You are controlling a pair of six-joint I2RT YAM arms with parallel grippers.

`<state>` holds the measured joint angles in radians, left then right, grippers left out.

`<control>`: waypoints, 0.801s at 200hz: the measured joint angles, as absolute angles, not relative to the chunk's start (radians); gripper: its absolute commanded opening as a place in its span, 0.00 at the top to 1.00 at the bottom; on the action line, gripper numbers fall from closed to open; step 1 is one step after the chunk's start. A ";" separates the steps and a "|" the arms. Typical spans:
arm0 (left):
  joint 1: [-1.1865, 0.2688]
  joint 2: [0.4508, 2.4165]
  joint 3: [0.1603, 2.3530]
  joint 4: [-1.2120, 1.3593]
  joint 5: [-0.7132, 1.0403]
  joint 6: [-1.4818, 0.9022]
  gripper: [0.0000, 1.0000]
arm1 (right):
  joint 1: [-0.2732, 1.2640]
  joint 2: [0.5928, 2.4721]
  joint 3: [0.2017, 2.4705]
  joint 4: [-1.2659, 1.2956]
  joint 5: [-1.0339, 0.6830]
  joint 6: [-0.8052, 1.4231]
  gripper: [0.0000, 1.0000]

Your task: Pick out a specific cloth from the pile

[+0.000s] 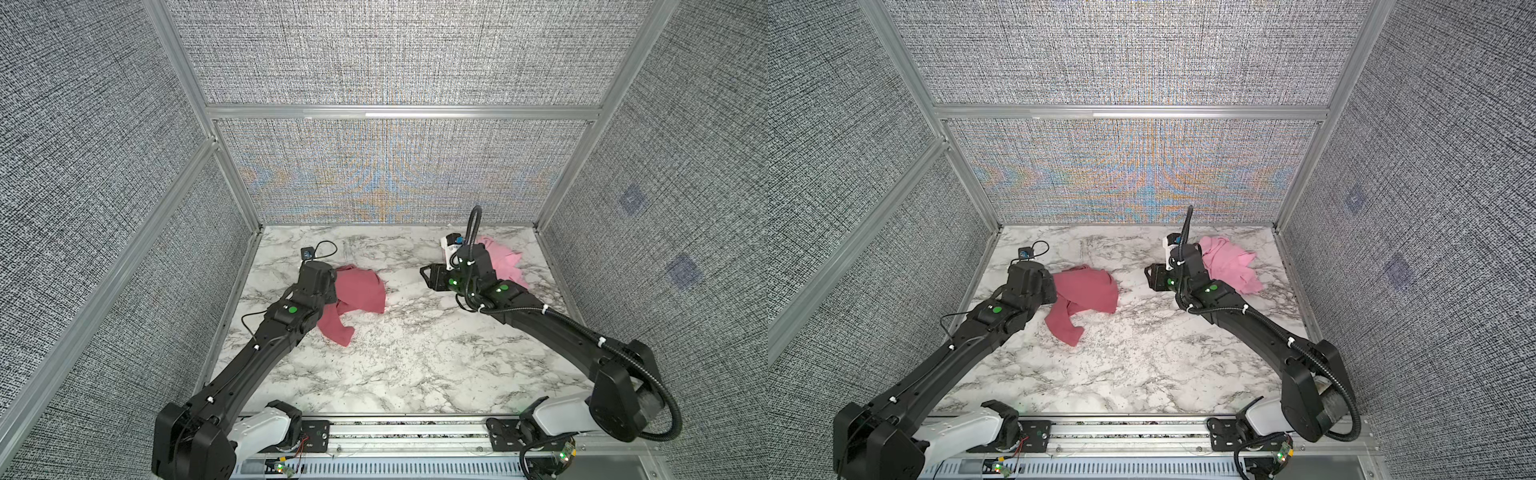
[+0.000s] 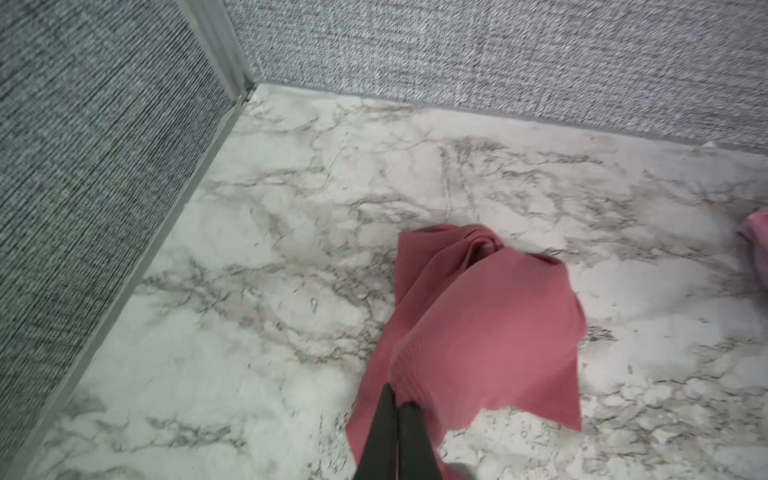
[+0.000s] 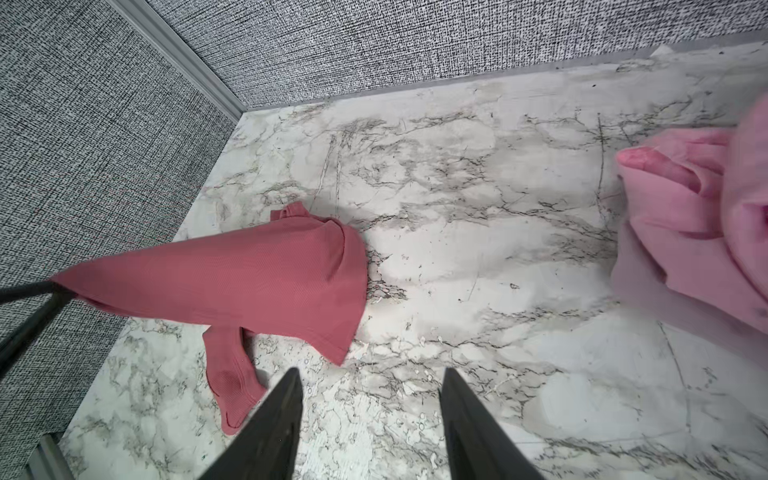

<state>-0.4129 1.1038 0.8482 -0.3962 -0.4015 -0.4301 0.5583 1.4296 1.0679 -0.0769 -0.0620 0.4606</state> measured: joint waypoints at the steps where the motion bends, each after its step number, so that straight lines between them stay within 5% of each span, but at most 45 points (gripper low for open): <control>1: -0.411 1.102 0.845 -0.398 -0.402 -0.431 1.00 | 0.558 1.430 1.068 -0.076 -0.062 0.461 0.45; 86: -0.353 1.066 0.661 -0.488 -0.419 -0.551 1.00 | 0.558 1.473 1.074 -0.053 -0.111 0.471 0.45; 94: -0.352 1.061 0.658 -0.496 -0.418 -0.555 0.68 | 0.558 1.475 1.074 -0.052 -0.113 0.471 0.45; 106: -0.352 1.052 0.665 -0.508 -0.416 -0.562 0.52 | 0.558 1.477 1.074 -0.051 -0.114 0.471 0.45; 160: -0.353 1.066 0.766 -0.482 -0.341 -0.515 0.48 | 0.558 1.468 1.063 -0.040 -0.117 0.471 0.45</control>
<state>-0.3534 1.0657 0.7658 -0.4820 -0.3412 -0.5152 0.5583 1.4677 1.0630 -0.0399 -0.1169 0.4709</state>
